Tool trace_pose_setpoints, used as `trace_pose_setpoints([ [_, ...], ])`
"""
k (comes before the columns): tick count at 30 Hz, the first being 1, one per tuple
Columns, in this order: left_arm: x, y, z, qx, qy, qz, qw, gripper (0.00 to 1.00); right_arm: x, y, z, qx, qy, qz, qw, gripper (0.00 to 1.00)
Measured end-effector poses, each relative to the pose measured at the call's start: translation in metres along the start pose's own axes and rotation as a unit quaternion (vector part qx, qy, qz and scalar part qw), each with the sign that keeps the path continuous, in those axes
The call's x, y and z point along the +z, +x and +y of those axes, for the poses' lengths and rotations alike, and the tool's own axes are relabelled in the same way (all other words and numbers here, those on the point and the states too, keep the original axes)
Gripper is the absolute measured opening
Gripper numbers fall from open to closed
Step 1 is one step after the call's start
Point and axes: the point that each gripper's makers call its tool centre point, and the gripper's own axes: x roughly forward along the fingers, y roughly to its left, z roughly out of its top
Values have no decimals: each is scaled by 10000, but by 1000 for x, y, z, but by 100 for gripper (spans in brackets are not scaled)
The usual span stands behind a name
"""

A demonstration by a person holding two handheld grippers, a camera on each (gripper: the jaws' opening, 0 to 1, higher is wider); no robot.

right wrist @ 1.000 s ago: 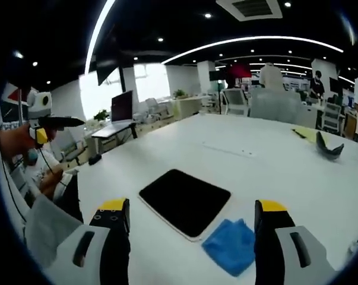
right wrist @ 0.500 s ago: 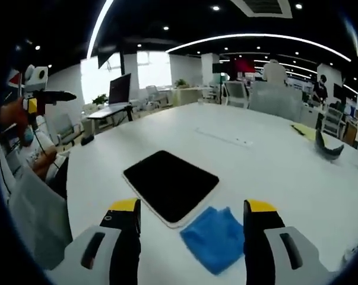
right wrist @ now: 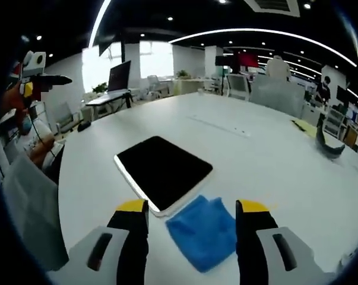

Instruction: Wipe the mirror surface with the cleaning cloth until all visible marks leave the cleaned area.

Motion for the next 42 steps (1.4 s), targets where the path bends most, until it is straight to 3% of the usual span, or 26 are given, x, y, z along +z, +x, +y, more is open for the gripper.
trace_pose_setpoints([
  [8, -4, 0, 0, 2, 25, 103, 9999, 99, -9, 6, -3, 10, -108, 42, 9999, 42],
  [14, -3, 1, -3, -29, 135, 167, 9998, 99, -27, 15, -3, 18, -126, 234, 9996, 33],
  [20, -6, 4, -9, -121, 202, 263, 9994, 99, -38, 24, -5, -41, -169, 306, 9994, 31],
  [25, -7, 7, -10, -140, 249, 339, 9990, 99, -43, 27, -9, -62, -178, 342, 9992, 23],
  [33, -11, 11, -6, -117, 201, 401, 9989, 99, -65, 33, -18, -95, -137, 604, 9980, 23],
  [35, -11, 12, -7, -125, 211, 396, 9989, 99, -65, 33, -18, -106, 82, 457, 9989, 23],
  [42, -12, 14, -9, -162, 216, 446, 9986, 99, -64, 33, -17, -150, 35, 393, 9991, 23],
])
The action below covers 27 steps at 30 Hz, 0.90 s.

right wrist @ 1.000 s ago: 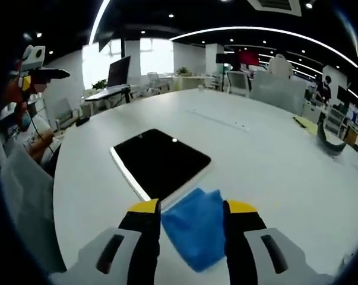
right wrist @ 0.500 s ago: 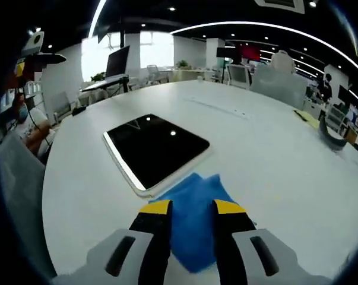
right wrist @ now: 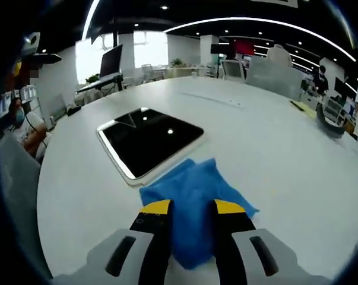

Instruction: Wipe the mirror surface with the cleaning cloth until all visible marks leave the cleaned area.

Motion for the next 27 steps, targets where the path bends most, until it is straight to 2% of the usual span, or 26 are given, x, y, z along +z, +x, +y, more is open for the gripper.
trace_pose_setpoints([
  [11, -4, 0, 2, 23, -7, 50, 10000, 99, 0, 0, -1, -35, 116, -70, 9999, 22],
  [13, -3, 0, 2, 19, -9, 40, 10000, 99, 1, -1, 0, -56, 135, -64, 9999, 18],
  [17, -2, -1, 3, 28, 1, 17, 10000, 99, 0, -1, 5, 28, 376, -68, 9993, 4],
  [27, -5, -1, 3, 35, 20, 43, 10000, 98, -1, 0, 2, -6, 311, -32, 9995, 3],
])
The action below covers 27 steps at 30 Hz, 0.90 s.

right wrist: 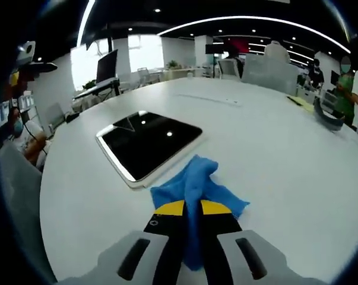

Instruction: Wipe the mirror surface with the cleaning cloth until all visible marks leave the cleaned area.

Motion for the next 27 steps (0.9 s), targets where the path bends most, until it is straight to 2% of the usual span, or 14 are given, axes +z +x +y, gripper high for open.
trace_pose_setpoints([
  [11, -1, -1, 1, 6, 20, 44, 10000, 98, 2, -2, 0, 28, 135, 62, 9999, 2],
  [13, 0, -2, 1, 14, -9, 14, 10000, 98, 8, -5, -2, -69, -53, -21, 10000, 2],
  [16, 0, -4, 0, 35, -27, -8, 10000, 98, 21, -11, -2, -111, 42, -169, 9998, 2],
  [27, -5, -4, -2, 8, -61, -20, 10000, 98, 31, -21, -3, -135, 125, -288, 9994, 2],
])
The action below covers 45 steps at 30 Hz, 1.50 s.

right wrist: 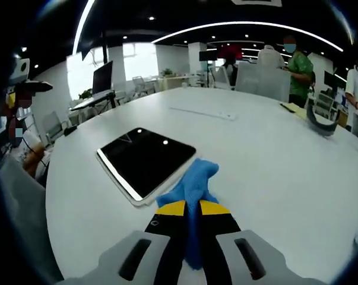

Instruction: Wipe the mirror surface with the cleaning cloth until all visible marks leave the cleaned area.

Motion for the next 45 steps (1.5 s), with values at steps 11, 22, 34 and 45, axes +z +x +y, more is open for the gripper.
trace_pose_setpoints([
  [11, 4, 3, 0, -58, -49, -81, 9999, 98, 15, 8, 8, 73, -45, -53, 9999, 2],
  [22, 6, 2, -3, -51, -12, -115, 9999, 98, 28, 23, 18, 220, -94, -89, 9997, 2],
  [34, 9, -2, -3, 17, -21, -152, 9999, 98, 49, 44, 35, 460, -201, -162, 9986, 2],
  [45, 7, -2, -4, 48, -151, -187, 9997, 97, 67, 60, 49, 679, -302, -188, 9971, 2],
])
